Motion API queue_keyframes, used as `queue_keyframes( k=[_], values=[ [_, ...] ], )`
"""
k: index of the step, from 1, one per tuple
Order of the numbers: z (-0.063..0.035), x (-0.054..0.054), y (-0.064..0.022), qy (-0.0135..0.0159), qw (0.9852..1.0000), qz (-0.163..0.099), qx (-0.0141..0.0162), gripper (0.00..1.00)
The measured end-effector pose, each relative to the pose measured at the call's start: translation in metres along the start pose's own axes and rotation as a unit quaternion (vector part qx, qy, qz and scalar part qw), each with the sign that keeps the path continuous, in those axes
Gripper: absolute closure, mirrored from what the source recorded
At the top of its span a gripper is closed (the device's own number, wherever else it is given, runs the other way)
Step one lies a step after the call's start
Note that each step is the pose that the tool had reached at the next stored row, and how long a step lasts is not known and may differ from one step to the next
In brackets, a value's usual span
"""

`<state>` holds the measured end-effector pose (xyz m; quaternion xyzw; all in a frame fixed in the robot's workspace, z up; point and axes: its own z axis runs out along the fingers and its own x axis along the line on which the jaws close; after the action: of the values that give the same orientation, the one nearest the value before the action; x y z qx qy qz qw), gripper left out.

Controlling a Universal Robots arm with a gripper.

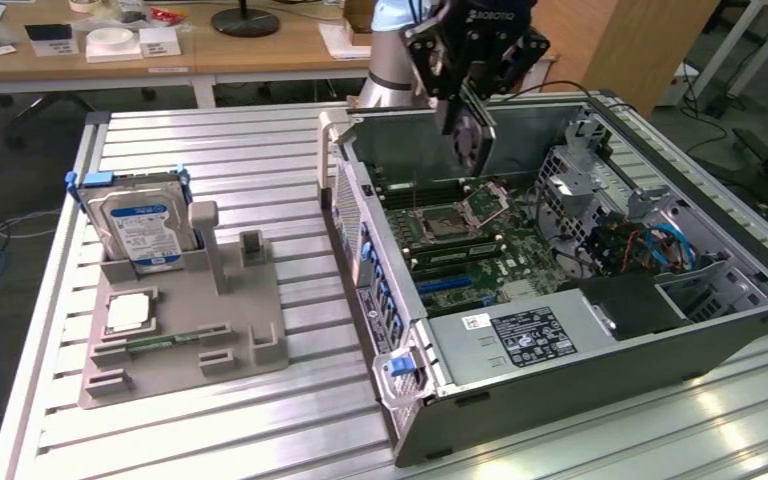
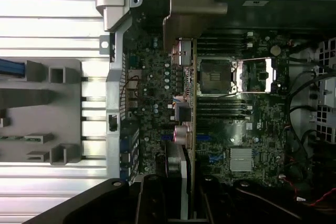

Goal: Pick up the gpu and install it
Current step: 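Pick up the gpu and move the gpu toward the slot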

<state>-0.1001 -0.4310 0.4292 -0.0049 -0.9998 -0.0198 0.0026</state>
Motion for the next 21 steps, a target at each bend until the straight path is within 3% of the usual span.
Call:
queue_keyframes(
  k=[15,21],
  values=[
    [0.0004,-0.063,0.0007,0.0000,1.0000,0.000,0.0000,0.72],
    [0.0008,-0.081,0.0008,0.0000,1.0000,0.000,0.0001,0.72]
  ],
)
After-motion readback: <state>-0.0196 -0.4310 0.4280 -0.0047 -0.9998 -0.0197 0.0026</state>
